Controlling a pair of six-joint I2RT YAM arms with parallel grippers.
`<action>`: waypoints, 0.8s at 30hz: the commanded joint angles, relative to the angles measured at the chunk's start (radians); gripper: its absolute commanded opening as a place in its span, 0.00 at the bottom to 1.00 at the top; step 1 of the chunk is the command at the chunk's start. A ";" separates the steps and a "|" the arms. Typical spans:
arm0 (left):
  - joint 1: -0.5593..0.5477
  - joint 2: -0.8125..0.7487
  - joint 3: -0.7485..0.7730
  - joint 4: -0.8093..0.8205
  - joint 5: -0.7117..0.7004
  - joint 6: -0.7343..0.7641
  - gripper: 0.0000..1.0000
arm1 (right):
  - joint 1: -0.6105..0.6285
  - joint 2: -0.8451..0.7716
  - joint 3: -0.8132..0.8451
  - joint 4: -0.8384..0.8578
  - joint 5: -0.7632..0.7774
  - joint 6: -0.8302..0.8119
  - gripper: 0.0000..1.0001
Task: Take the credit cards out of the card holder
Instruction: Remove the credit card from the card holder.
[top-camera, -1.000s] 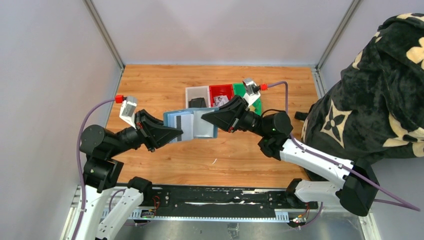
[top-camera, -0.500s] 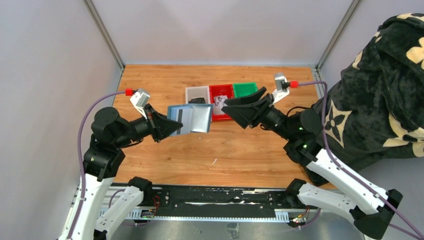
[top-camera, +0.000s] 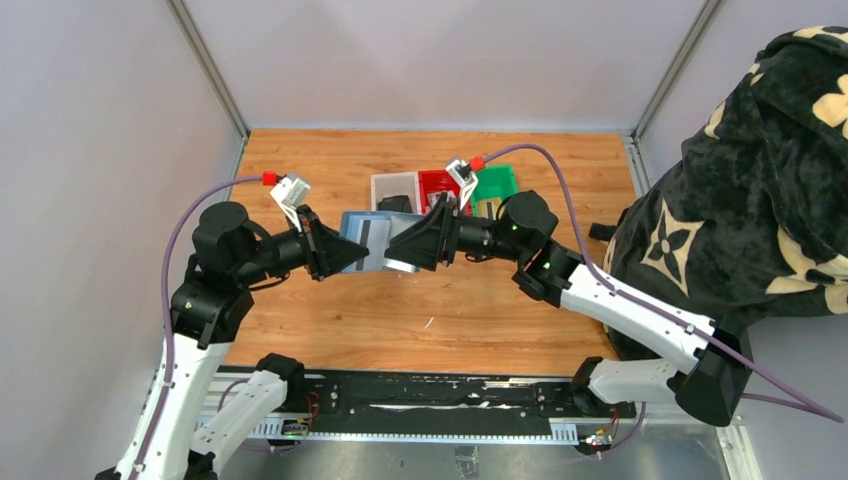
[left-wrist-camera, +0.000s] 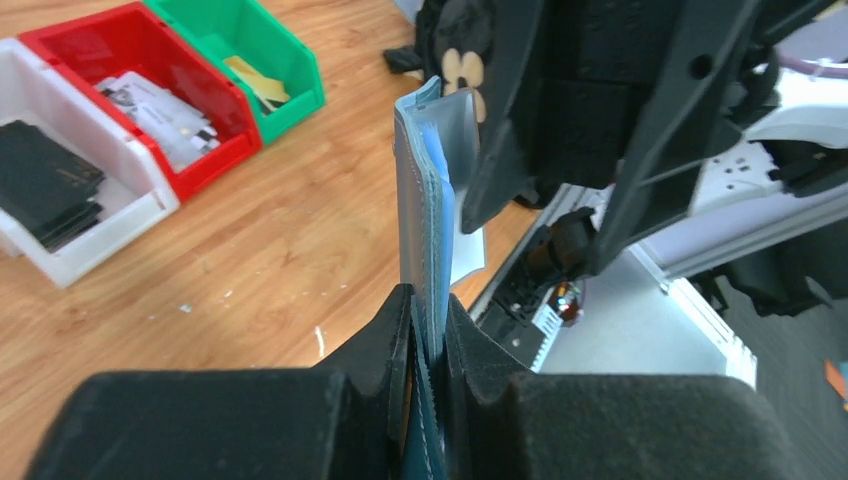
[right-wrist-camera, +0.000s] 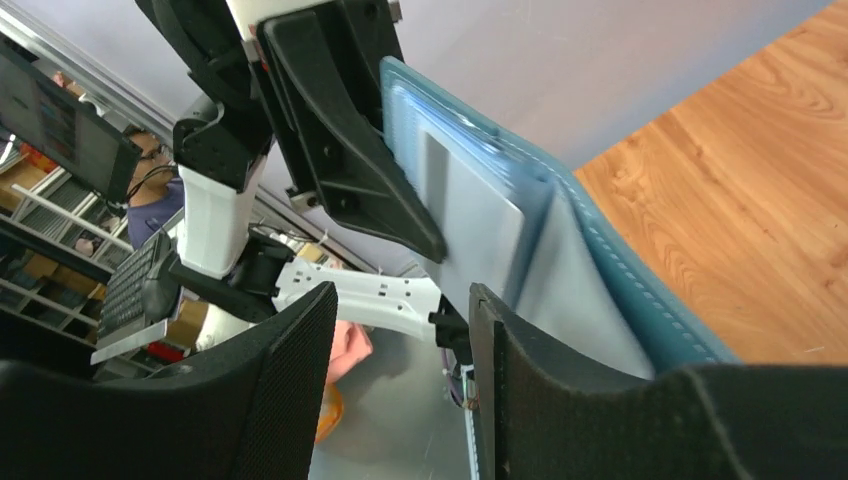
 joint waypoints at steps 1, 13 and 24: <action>-0.001 -0.010 0.032 0.046 0.100 -0.059 0.00 | 0.012 -0.037 -0.026 0.038 -0.069 0.026 0.53; -0.001 -0.007 -0.002 0.215 0.256 -0.236 0.02 | 0.012 -0.059 -0.083 0.073 -0.092 0.054 0.43; -0.001 -0.008 -0.023 0.215 0.236 -0.242 0.15 | 0.022 0.005 -0.044 0.174 -0.117 0.112 0.20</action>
